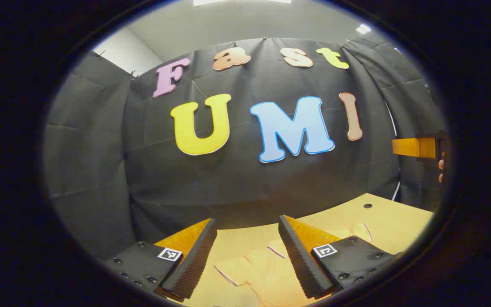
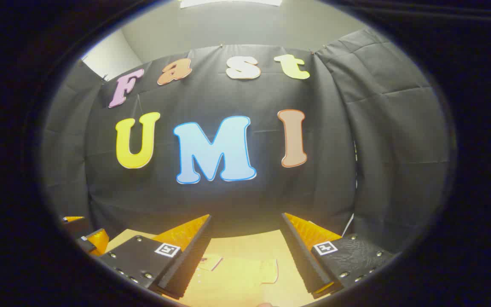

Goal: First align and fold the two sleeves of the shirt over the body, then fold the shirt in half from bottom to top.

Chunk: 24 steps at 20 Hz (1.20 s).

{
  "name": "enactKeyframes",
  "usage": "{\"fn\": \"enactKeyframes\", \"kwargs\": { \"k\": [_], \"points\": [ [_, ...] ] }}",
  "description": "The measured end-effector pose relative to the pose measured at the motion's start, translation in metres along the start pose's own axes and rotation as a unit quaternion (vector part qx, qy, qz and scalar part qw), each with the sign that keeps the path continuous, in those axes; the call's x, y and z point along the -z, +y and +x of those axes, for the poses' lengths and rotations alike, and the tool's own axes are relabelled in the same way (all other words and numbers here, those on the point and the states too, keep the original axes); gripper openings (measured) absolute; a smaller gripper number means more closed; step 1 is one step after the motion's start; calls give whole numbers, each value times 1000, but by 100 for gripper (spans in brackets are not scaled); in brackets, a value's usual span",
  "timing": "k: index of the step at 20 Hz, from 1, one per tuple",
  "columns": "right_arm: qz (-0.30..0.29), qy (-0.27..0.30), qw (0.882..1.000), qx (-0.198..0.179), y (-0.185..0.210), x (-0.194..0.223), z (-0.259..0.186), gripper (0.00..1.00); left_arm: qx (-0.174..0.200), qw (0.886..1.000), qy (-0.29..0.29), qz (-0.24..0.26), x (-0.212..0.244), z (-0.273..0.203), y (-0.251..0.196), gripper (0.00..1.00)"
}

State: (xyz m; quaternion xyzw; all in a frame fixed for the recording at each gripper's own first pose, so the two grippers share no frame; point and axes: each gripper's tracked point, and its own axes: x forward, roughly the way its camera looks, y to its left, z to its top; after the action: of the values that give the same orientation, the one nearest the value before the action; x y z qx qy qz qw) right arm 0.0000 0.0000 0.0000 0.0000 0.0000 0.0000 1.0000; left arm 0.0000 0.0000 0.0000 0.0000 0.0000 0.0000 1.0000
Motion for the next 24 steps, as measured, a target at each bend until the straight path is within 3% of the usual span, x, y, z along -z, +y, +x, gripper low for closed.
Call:
{"fn": "enactKeyframes", "kwargs": {
  "k": [4, 9, 11, 12, 13, 19, 24],
  "points": [
    [-11, 12, 1000, -10, 5, 7, 10, 98, -5, 1000, 8, -9, 4, -2, 2, 99],
    [-33, 15, 999, -11, 3, 9, 18, 98, -13, 997, 20, -75, 2, 21, 13, 99],
    [-44, 16, 999, -15, 1, 11, 20, 98, -18, 997, 21, -76, 1, 27, 18, 95],
    [-49, 18, 998, -17, 0, 14, 21, 98, -21, 997, 20, -76, -1, 29, 20, 99],
    [-55, 19, 998, -19, 0, 15, 22, 98, -23, 997, 19, -75, -3, 30, 22, 95],
    [-82, 34, 996, -26, -3, 32, 30, 98, -29, 997, 25, -71, -2, 24, 22, 99],
    [-113, 82, 990, -34, -13, 75, 61, 98, -39, 996, 29, -69, -1, 18, 27, 99]
  ]
}}
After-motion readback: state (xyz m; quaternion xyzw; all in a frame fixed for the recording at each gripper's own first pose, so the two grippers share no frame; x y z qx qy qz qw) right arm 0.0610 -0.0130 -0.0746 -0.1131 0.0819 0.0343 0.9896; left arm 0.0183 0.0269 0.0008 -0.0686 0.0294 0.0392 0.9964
